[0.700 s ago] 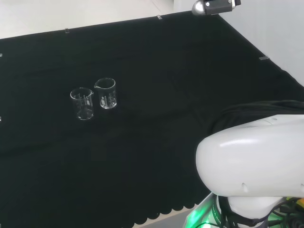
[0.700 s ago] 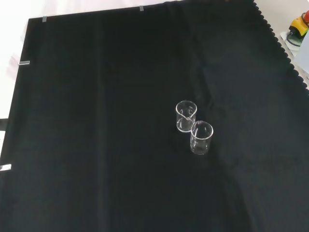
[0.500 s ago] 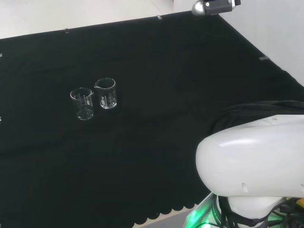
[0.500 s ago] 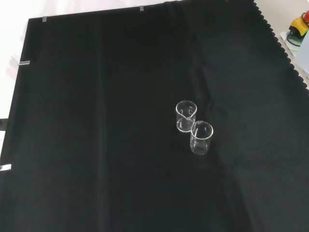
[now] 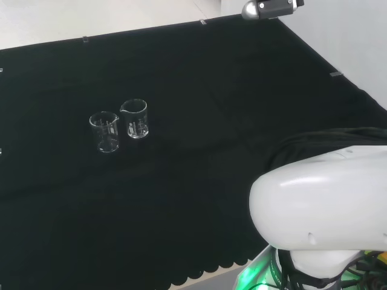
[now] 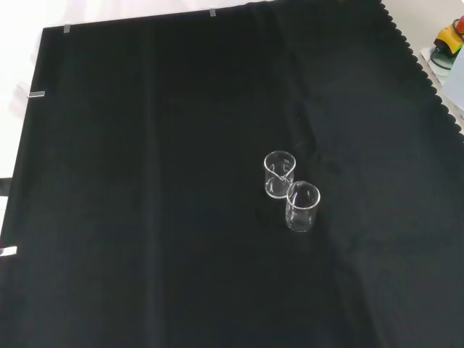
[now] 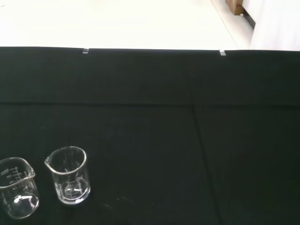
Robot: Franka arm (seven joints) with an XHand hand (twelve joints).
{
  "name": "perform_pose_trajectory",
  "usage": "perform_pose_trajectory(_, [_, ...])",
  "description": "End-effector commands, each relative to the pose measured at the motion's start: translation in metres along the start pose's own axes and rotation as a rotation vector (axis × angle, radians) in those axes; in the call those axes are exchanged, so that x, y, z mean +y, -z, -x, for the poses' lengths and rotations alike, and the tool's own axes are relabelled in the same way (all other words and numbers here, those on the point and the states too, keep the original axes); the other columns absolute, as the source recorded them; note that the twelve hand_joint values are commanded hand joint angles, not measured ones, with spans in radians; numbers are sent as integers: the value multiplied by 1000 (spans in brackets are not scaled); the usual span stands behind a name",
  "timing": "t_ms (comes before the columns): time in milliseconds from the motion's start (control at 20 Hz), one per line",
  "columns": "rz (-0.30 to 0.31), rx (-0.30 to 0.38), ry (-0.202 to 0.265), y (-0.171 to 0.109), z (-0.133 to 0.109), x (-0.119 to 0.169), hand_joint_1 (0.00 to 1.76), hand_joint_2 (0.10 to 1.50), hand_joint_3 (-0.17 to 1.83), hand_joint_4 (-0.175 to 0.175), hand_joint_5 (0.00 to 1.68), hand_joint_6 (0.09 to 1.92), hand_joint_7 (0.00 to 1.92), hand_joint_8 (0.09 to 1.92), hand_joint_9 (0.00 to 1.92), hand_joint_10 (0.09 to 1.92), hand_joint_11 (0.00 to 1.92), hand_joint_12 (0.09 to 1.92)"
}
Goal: Pick up the beaker on the right.
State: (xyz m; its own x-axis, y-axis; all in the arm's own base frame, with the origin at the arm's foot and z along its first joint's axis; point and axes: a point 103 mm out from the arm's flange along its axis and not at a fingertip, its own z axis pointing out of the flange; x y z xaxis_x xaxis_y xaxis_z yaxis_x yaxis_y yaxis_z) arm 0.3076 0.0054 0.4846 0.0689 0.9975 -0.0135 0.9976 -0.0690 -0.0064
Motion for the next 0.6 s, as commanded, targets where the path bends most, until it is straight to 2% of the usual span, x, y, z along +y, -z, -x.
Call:
perform_pose_trajectory(50, [-6,9,8,0,6,1,0,1121,774,-30,134,87,19,436,56,605,0,891])
perform_pose_trajectory(250, [-20,-5,3,-7,-4,3,0,1101,765,-30,135,87,21,436,59,606,0,886])
perform_pose_trajectory(600, [-29,10,-4,-29,-63,8,207,918,807,-36,156,87,49,476,84,638,0,910])
